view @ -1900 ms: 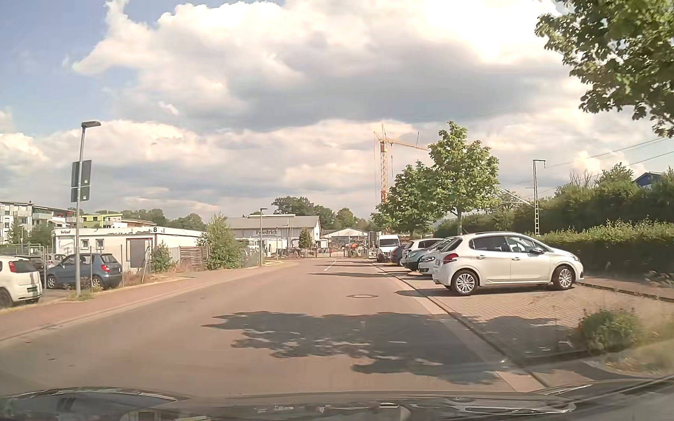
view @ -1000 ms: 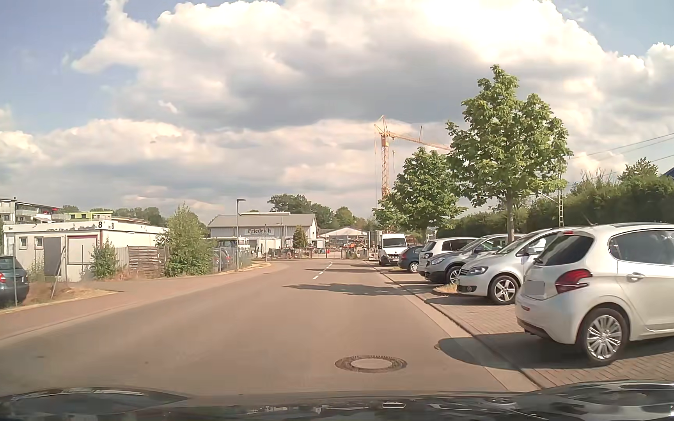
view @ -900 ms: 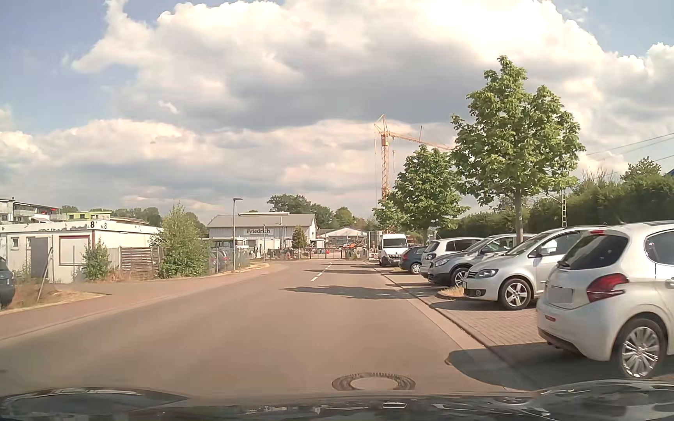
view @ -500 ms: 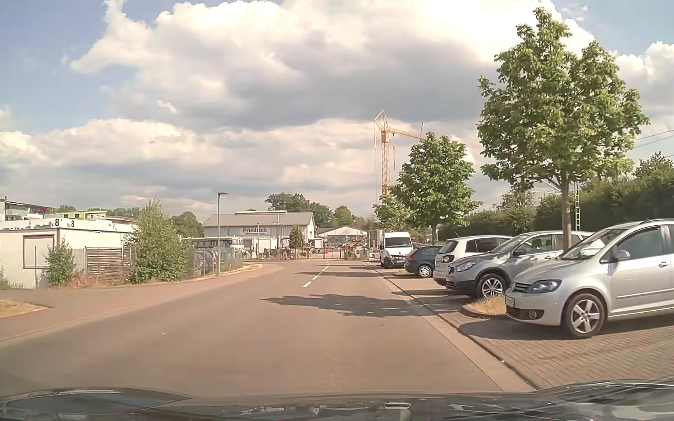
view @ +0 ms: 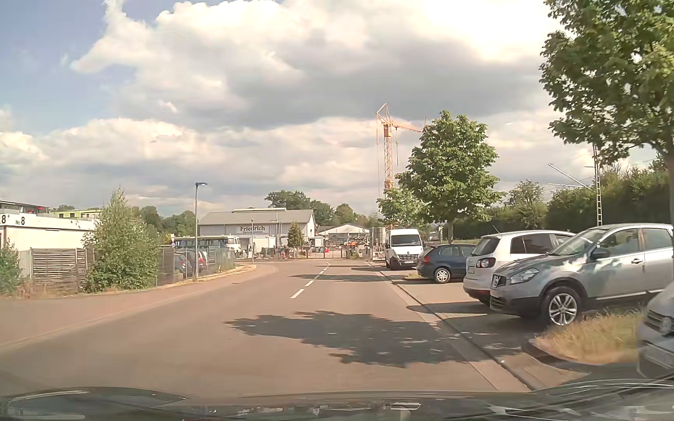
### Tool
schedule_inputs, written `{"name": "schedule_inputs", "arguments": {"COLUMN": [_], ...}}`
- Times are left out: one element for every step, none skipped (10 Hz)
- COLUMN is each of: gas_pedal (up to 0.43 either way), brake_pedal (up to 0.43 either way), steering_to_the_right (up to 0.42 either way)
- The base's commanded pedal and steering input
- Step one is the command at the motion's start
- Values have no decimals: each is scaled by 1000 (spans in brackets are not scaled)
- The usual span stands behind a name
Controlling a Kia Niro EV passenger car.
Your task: Follow the waypoints while adhering to traffic rules and regulations
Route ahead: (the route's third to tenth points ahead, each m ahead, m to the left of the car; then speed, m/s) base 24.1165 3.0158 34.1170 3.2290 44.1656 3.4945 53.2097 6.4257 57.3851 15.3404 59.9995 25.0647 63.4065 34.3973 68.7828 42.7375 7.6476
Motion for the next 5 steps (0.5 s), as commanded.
{"name": "schedule_inputs", "arguments": {"gas_pedal": [98,98,98,98,98], "brake_pedal": [0,0,0,0,0], "steering_to_the_right": [-2,-3,-2,-3,-2]}}
